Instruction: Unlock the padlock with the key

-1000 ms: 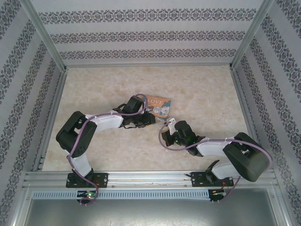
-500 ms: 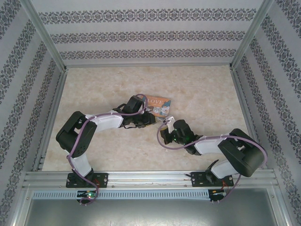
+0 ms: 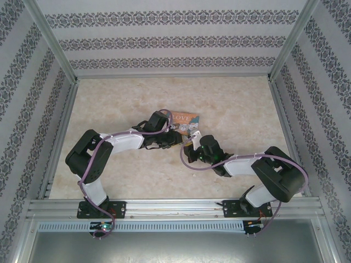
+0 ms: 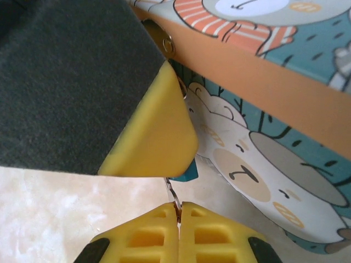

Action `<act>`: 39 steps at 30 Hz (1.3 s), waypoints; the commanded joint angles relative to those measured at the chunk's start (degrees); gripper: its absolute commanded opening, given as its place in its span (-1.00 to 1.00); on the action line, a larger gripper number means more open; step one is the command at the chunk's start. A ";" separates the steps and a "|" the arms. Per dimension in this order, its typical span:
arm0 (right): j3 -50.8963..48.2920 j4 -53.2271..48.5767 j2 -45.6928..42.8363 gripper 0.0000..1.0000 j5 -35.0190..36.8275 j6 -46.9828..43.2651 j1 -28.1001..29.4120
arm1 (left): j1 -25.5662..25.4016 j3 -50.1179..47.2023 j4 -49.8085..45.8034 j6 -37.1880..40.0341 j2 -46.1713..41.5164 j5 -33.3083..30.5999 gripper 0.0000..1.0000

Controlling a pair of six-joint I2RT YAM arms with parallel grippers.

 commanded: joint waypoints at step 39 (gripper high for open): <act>0.53 3.06 -0.44 -1.00 -3.15 -0.07 -3.59 | -1.06 1.97 3.36 -3.08 0.76 1.58 -0.50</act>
